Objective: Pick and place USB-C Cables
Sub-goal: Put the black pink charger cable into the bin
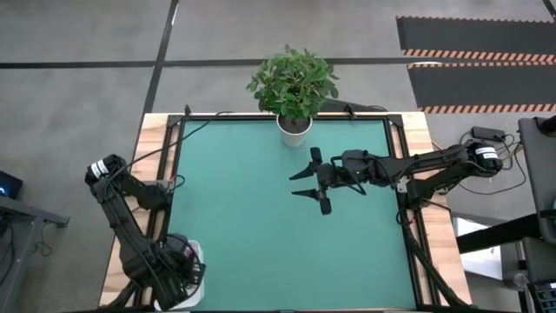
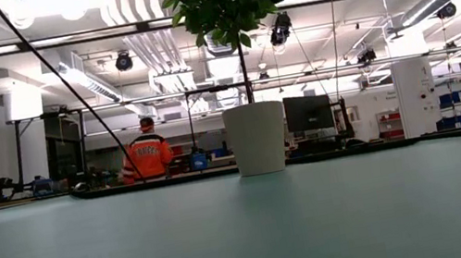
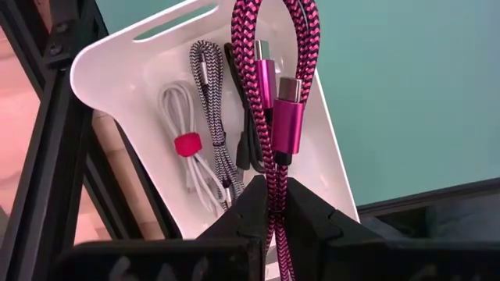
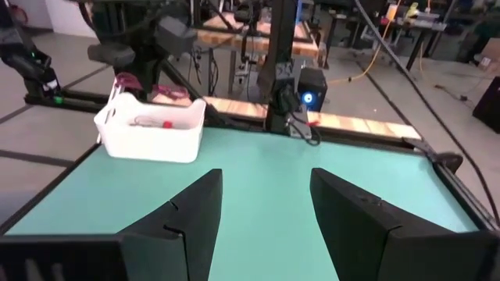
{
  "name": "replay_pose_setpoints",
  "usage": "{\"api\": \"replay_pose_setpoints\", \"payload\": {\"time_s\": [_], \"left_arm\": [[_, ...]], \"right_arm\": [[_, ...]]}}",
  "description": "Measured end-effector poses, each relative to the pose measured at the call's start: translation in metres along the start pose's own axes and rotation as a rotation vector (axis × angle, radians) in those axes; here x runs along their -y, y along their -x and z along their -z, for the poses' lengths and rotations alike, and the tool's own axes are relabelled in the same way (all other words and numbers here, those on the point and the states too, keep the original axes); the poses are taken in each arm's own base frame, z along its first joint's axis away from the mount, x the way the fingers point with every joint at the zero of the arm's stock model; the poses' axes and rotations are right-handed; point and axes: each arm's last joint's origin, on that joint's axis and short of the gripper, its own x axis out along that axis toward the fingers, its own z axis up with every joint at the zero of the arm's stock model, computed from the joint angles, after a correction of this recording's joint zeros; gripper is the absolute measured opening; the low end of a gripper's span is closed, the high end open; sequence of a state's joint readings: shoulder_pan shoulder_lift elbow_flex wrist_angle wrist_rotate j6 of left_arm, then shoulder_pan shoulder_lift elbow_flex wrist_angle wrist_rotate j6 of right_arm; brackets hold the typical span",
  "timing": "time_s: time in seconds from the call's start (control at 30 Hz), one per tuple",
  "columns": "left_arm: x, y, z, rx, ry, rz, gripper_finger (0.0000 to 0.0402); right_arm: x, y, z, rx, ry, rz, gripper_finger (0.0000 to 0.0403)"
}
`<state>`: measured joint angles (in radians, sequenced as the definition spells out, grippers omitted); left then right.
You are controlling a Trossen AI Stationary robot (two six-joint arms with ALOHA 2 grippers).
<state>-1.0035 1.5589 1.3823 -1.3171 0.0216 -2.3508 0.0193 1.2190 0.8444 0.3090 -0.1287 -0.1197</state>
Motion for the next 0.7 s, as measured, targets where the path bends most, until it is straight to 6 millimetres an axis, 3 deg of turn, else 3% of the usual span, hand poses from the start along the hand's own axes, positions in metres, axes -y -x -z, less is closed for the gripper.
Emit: {"api": "replay_pose_setpoints", "payload": {"time_s": [0.27, 0.7], "left_arm": [[-0.006, -0.004, 0.003, 0.006, -0.025, -0.015, 0.0010], [-0.010, -0.040, -0.001, 0.019, -0.025, -0.030, 0.0010]], "right_arm": [[-0.001, 0.000, 0.008, -0.078, -0.008, -0.009, 0.0187], [-0.001, 0.000, 0.009, -0.096, -0.020, -0.012, 0.0187]]}}
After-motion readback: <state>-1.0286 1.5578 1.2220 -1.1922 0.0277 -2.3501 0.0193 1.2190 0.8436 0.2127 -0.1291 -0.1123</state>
